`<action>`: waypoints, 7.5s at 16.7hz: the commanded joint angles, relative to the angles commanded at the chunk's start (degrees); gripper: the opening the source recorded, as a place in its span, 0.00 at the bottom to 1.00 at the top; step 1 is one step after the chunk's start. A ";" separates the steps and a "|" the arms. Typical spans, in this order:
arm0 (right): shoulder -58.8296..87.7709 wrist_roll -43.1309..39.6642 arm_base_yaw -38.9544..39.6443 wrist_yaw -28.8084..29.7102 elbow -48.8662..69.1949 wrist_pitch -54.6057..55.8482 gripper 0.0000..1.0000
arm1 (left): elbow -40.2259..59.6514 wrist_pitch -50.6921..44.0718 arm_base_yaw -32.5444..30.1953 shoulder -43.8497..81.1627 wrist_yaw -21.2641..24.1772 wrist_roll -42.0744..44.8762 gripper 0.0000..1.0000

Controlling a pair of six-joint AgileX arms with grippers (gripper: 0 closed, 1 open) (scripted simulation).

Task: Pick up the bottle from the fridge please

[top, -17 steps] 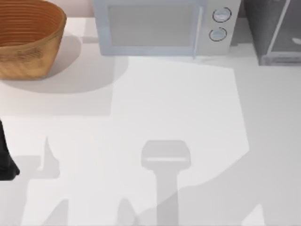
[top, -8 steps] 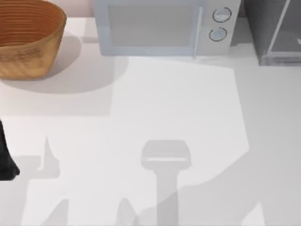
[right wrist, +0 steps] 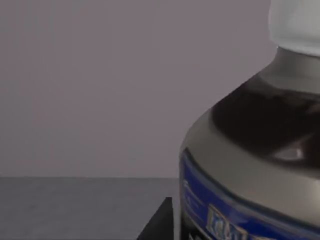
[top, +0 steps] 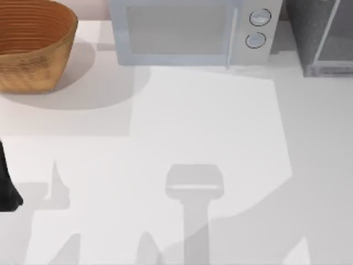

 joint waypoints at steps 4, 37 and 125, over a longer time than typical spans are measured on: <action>0.00 0.00 0.00 0.00 0.00 0.00 0.00 | 0.00 0.00 0.00 0.00 0.00 0.00 1.00; -23.28 0.35 -3.98 -4.18 -24.22 0.78 0.00 | 0.00 0.00 0.00 0.00 0.00 0.00 1.00; 1.05 0.52 66.01 65.52 -6.24 6.53 0.38 | 0.00 0.00 0.00 0.00 0.00 0.00 1.00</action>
